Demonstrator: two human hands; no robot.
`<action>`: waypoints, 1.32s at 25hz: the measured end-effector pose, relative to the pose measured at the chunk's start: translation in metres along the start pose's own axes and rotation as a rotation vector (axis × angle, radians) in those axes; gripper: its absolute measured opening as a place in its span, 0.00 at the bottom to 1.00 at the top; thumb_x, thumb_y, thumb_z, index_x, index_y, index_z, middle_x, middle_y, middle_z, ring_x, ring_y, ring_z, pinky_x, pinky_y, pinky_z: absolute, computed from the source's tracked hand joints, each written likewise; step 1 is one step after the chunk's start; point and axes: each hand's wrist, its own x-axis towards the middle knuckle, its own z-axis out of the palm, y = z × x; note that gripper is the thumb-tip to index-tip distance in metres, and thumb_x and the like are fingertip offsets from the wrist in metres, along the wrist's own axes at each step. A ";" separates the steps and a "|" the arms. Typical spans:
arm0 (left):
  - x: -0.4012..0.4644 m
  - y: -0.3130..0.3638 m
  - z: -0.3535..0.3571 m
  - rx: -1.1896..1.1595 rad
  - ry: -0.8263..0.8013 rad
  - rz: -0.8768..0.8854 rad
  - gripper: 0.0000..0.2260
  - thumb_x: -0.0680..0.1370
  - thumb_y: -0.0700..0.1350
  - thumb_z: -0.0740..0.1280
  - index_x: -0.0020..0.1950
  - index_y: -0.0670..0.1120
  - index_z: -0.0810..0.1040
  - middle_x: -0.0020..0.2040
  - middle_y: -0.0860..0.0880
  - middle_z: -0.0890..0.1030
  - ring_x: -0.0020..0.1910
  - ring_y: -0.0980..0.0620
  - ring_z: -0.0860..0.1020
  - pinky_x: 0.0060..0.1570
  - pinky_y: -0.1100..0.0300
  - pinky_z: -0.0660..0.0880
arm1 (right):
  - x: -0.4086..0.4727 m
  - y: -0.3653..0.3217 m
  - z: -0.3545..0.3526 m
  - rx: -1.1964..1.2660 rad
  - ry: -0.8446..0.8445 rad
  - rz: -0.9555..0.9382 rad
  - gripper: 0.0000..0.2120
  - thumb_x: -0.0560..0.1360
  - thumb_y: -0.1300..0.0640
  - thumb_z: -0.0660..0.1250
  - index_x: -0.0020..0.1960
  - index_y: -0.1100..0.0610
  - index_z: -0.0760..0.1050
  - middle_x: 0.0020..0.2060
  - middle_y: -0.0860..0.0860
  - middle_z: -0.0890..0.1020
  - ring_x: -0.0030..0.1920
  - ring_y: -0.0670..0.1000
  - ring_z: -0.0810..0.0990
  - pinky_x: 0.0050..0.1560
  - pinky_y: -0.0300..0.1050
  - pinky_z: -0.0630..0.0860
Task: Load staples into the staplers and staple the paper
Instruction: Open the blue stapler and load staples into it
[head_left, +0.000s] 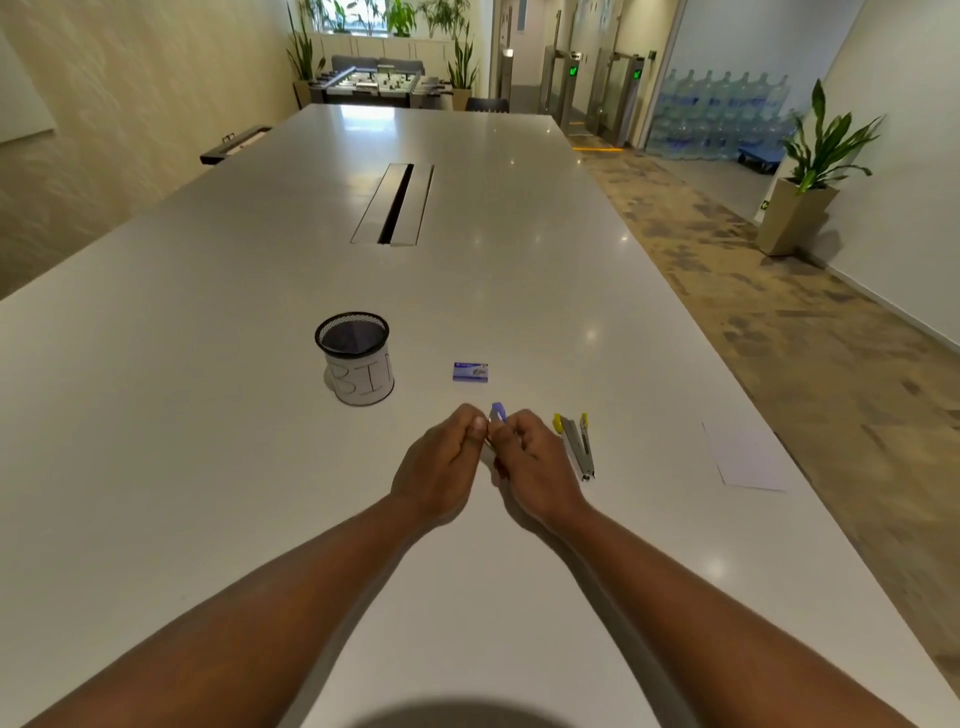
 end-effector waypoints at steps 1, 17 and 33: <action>0.000 0.002 0.000 0.010 0.006 -0.014 0.16 0.83 0.62 0.47 0.47 0.56 0.69 0.37 0.53 0.78 0.36 0.51 0.77 0.39 0.44 0.77 | 0.002 -0.001 -0.001 0.044 0.037 0.003 0.21 0.83 0.43 0.60 0.45 0.61 0.70 0.28 0.59 0.81 0.28 0.51 0.79 0.33 0.52 0.76; 0.025 -0.005 -0.015 -0.676 0.213 -0.361 0.11 0.85 0.36 0.56 0.56 0.42 0.78 0.38 0.46 0.73 0.32 0.53 0.71 0.34 0.60 0.70 | -0.006 0.004 -0.007 -0.035 0.225 -0.083 0.08 0.74 0.60 0.75 0.41 0.60 0.78 0.38 0.53 0.82 0.39 0.46 0.79 0.41 0.34 0.73; 0.029 0.003 -0.015 -0.134 0.168 -0.361 0.08 0.81 0.41 0.66 0.55 0.46 0.85 0.47 0.48 0.86 0.45 0.47 0.83 0.49 0.52 0.81 | -0.025 0.010 -0.006 -0.502 0.040 -0.219 0.08 0.70 0.61 0.69 0.33 0.59 0.73 0.33 0.51 0.75 0.33 0.51 0.73 0.34 0.45 0.69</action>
